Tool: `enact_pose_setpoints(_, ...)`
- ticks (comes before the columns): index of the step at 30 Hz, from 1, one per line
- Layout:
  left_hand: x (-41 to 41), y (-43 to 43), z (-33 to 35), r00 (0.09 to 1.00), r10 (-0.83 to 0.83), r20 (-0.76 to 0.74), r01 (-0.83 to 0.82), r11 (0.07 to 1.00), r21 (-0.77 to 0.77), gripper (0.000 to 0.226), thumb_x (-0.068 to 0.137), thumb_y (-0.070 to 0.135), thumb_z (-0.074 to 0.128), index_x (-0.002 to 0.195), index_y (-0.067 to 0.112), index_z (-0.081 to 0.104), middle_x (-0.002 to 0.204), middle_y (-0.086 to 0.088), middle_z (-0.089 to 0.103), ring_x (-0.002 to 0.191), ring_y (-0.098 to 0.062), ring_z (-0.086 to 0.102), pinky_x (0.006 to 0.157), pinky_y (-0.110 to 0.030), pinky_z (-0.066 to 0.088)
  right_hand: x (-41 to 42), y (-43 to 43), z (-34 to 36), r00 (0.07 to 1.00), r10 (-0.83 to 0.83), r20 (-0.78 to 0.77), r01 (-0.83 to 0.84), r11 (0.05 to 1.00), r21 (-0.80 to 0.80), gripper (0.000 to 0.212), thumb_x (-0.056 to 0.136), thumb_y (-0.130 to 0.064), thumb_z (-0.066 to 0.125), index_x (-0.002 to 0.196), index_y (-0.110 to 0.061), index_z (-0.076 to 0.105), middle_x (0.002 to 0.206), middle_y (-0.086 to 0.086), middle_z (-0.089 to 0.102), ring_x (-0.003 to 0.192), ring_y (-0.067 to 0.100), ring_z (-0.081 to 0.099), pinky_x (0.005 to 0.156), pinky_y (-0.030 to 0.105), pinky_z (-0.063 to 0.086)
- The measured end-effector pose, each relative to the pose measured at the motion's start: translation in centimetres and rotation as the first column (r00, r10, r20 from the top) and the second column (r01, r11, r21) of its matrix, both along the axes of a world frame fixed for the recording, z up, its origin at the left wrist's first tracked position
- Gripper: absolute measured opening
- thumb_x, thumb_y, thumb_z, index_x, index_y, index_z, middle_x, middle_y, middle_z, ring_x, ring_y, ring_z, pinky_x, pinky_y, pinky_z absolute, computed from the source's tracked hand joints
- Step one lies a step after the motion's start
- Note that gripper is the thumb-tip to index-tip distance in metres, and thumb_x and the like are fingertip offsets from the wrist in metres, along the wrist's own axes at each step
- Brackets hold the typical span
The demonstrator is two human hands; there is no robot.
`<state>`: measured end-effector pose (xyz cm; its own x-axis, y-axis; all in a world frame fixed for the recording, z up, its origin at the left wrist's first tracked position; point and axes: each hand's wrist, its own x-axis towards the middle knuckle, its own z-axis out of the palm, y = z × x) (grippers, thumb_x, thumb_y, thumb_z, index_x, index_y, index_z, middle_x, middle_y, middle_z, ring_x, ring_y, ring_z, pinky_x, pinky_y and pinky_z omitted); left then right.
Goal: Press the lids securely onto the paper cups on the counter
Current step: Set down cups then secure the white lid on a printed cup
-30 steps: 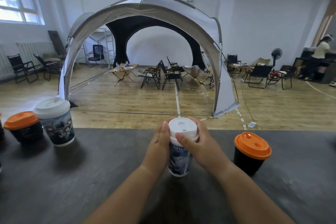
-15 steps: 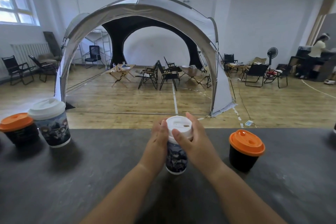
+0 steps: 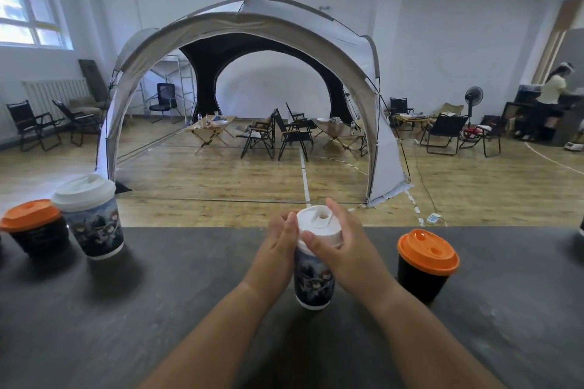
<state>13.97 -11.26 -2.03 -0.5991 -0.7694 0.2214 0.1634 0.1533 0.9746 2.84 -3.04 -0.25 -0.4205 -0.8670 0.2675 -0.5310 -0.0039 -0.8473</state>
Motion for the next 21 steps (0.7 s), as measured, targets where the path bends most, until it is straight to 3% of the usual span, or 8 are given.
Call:
enact_pose_setpoints(3, -0.2, 0.4, 0.0, 1.0, -0.02, -0.005, 0.02, 0.999, -0.035, 0.047, 0.094, 0.047, 0.028, 0.121, 0.017, 0.052, 0.105, -0.001, 0.066, 0.085, 0.002, 0.068, 0.067, -0.013, 0.052, -0.9, 0.4, 0.3, 0.998, 0.063, -0.027, -0.061, 0.995, 0.077, 0.084, 0.088, -0.05, 0.065, 0.155, -0.034, 0.016, 0.16, -0.003, 0.019, 0.146, 0.016, 0.023, 0.119, 0.038, 0.028)
enact_pose_setpoints(6, -0.4, 0.1, 0.5, 1.0, -0.023, 0.001, 0.023, 0.999, 0.033, 0.048, 0.091, 0.056, 0.021, 0.12, 0.038, 0.053, 0.106, 0.014, 0.066, 0.086, 0.006, 0.068, 0.067, -0.01, 0.051, -1.1, 0.7, 0.8, 0.999, 0.033, -0.016, -0.032, 0.998, 0.054, 0.089, 0.088, -0.043, 0.068, 0.156, -0.034, 0.01, 0.16, -0.004, 0.016, 0.146, 0.016, 0.023, 0.113, 0.029, 0.027)
enact_pose_setpoints(10, -0.5, -0.5, 0.7, 0.995, -0.007, 0.102, 0.001, 0.998, 0.06, 0.066, 0.085, 0.067, 0.026, 0.124, 0.026, 0.061, 0.115, 0.0, 0.069, 0.103, -0.011, 0.067, 0.082, -0.024, 0.053, 0.0, 0.5, 0.1, 0.998, 0.045, 0.051, -0.047, 0.998, 0.046, 0.096, 0.081, -0.052, 0.071, 0.156, -0.033, 0.014, 0.159, -0.008, 0.019, 0.142, 0.01, 0.027, 0.111, 0.03, 0.033)
enact_pose_setpoints(14, -0.6, -0.5, 0.3, 0.999, 0.036, 0.03, -0.038, 0.996, 0.082, 0.066, 0.084, 0.071, 0.034, 0.122, 0.024, 0.06, 0.116, -0.006, 0.069, 0.106, -0.02, 0.067, 0.094, -0.039, 0.053, 0.3, 0.1, -0.6, 1.0, 0.014, 0.01, -0.014, 1.0, -0.008, 0.089, 0.082, -0.046, 0.074, 0.153, -0.032, 0.022, 0.152, -0.009, 0.027, 0.134, 0.005, 0.032, 0.105, 0.024, 0.035)
enact_pose_setpoints(18, -0.5, -0.1, 0.4, 1.0, 0.017, 0.027, -0.019, 0.997, 0.08, 0.065, 0.082, 0.067, 0.033, 0.121, 0.023, 0.06, 0.115, -0.006, 0.07, 0.104, -0.018, 0.068, 0.088, -0.034, 0.054, -0.2, 0.3, -0.4, 0.999, 0.042, -0.013, -0.042, 0.999, 0.017, 0.091, 0.081, -0.049, 0.074, 0.153, -0.032, 0.022, 0.153, -0.009, 0.028, 0.138, 0.008, 0.032, 0.113, 0.032, 0.036)
enact_pose_setpoints(21, 0.0, -0.2, 0.8, 0.995, -0.091, 0.043, 0.087, 0.992, 0.092, 0.062, 0.081, 0.07, 0.027, 0.12, 0.034, 0.059, 0.119, 0.001, 0.069, 0.106, -0.012, 0.067, 0.089, -0.03, 0.051, -0.9, 0.4, 0.5, 0.996, 0.075, 0.038, -0.075, 0.997, 0.013, 0.092, 0.08, -0.043, 0.077, 0.152, -0.03, 0.023, 0.142, -0.012, 0.039, 0.132, 0.009, 0.04, 0.109, 0.031, 0.04)
